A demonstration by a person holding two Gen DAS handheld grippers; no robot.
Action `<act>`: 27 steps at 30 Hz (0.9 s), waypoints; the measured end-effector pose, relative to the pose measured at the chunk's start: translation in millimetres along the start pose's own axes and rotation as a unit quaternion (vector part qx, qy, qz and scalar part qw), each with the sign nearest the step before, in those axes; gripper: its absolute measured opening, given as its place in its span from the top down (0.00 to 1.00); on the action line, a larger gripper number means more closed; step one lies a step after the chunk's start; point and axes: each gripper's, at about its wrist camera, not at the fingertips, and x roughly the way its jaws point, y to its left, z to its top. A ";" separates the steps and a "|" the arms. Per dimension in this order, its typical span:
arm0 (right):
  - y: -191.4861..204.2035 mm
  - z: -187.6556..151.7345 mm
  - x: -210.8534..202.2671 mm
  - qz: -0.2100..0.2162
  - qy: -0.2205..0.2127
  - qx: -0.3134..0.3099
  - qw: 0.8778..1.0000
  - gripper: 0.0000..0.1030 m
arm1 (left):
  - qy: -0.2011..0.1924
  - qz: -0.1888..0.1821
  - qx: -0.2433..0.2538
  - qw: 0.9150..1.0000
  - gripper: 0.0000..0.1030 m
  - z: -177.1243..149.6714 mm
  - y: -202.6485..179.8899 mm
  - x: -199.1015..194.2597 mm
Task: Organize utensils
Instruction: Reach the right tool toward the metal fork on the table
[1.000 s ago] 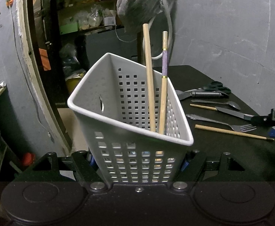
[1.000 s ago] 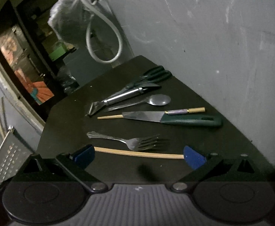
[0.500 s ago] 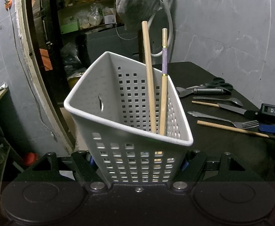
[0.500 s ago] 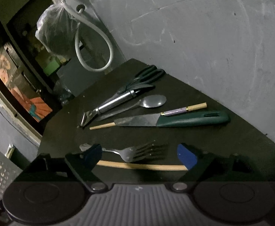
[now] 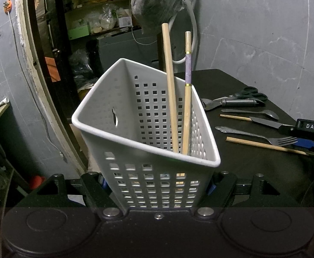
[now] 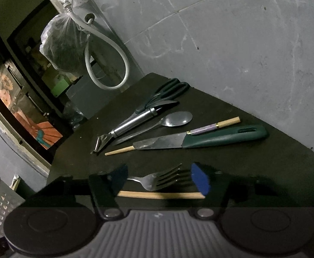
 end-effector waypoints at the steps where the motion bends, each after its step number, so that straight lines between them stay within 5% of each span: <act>1: 0.1 -0.4 -0.4 -0.001 -0.001 -0.001 1.000 0.35 | 0.000 0.000 0.000 1.000 0.24 0.1 -0.1 0.0; 4: 1.5 -0.4 0.8 -0.003 -0.002 -0.003 1.000 0.37 | 0.000 0.000 0.000 1.000 0.24 -0.2 -0.3 0.0; 11: 4.4 -2.3 4.2 -0.015 0.001 -0.014 1.000 0.63 | 0.000 0.000 0.000 1.000 0.24 -0.1 -0.4 0.1; 27: 3.4 -4.4 6.5 -0.024 -0.007 -0.026 0.999 0.85 | 0.000 0.000 0.001 1.000 0.24 -0.4 -0.5 1.9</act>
